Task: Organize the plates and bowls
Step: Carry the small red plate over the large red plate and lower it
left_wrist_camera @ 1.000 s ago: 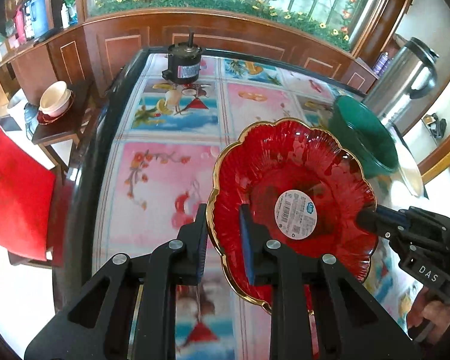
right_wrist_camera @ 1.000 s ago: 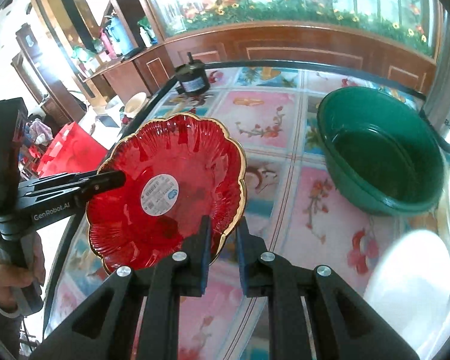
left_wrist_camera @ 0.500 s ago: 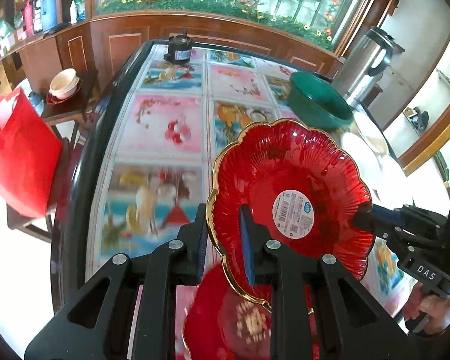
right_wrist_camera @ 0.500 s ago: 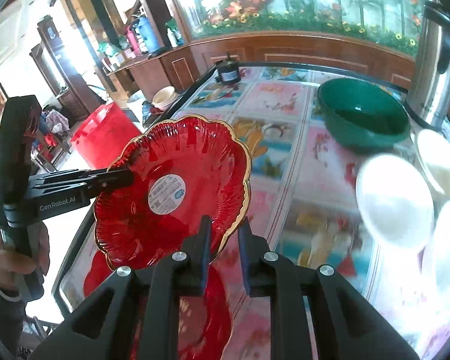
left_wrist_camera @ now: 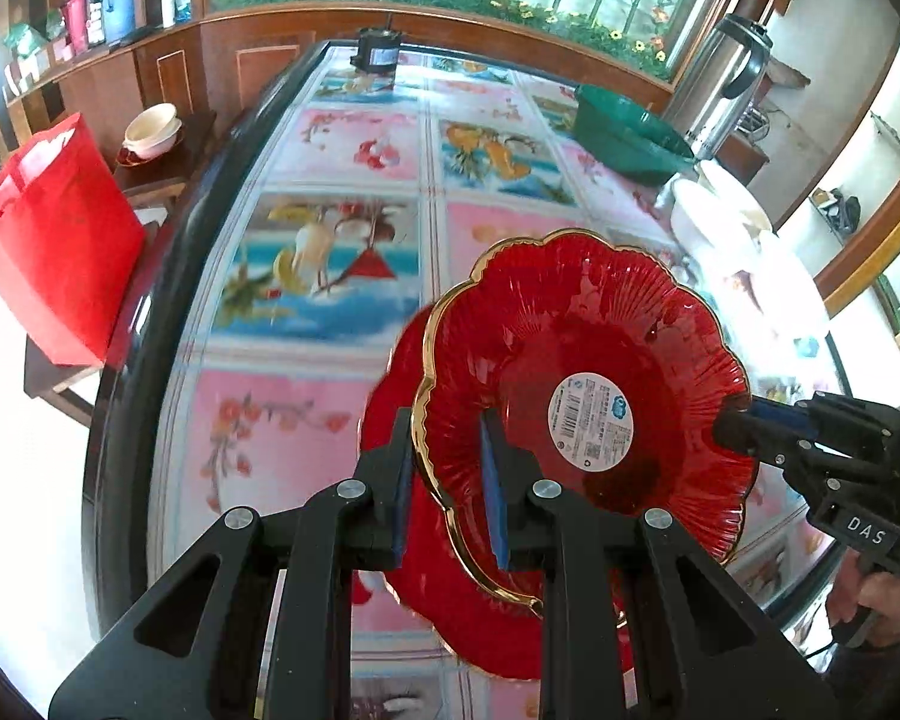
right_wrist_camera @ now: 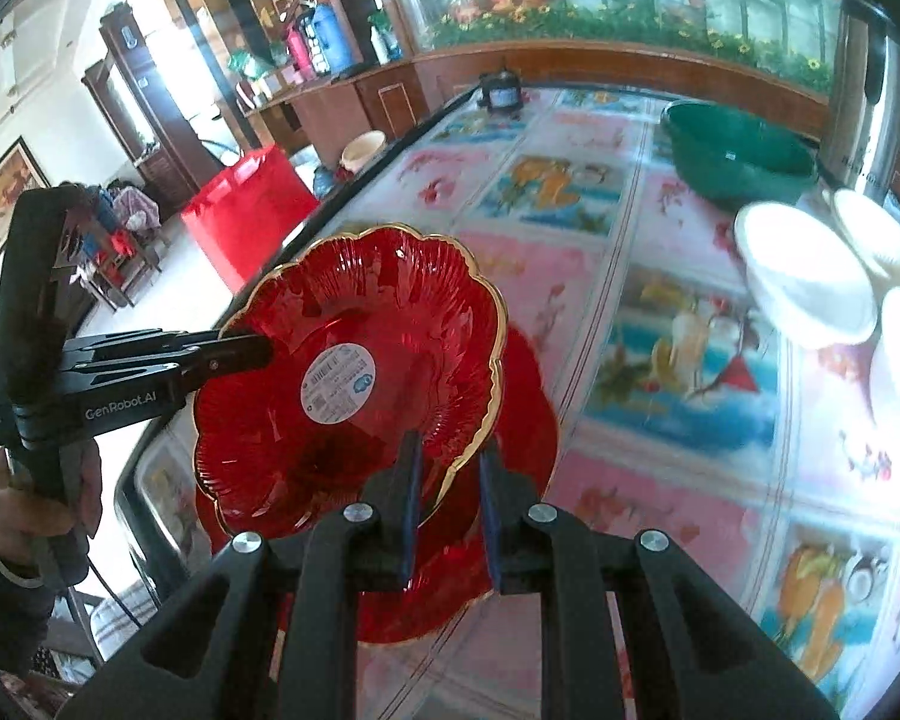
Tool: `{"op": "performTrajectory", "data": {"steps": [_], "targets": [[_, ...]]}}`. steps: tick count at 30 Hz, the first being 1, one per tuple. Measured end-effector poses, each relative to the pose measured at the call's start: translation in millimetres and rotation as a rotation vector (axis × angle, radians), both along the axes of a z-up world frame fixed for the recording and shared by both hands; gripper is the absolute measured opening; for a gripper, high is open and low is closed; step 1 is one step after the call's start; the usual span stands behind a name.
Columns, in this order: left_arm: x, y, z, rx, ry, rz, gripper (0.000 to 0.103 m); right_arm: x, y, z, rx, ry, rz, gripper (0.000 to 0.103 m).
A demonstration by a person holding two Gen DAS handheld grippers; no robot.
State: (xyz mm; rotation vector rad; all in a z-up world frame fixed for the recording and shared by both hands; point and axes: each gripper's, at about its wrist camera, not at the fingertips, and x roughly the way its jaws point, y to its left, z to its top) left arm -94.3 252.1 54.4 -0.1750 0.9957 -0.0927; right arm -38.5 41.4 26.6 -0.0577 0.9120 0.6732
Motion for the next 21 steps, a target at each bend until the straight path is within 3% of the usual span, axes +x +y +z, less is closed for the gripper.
{"op": "performTrajectory", "data": {"steps": [5,21], "targets": [[-3,-6,-16,0.022,0.011,0.003,0.019,-6,0,-13,-0.031,0.02,0.005,0.018],[-8,-24,-20,0.176,-0.06,-0.013,0.024,-12,13,-22,-0.166,0.004,0.029,0.024]]}}
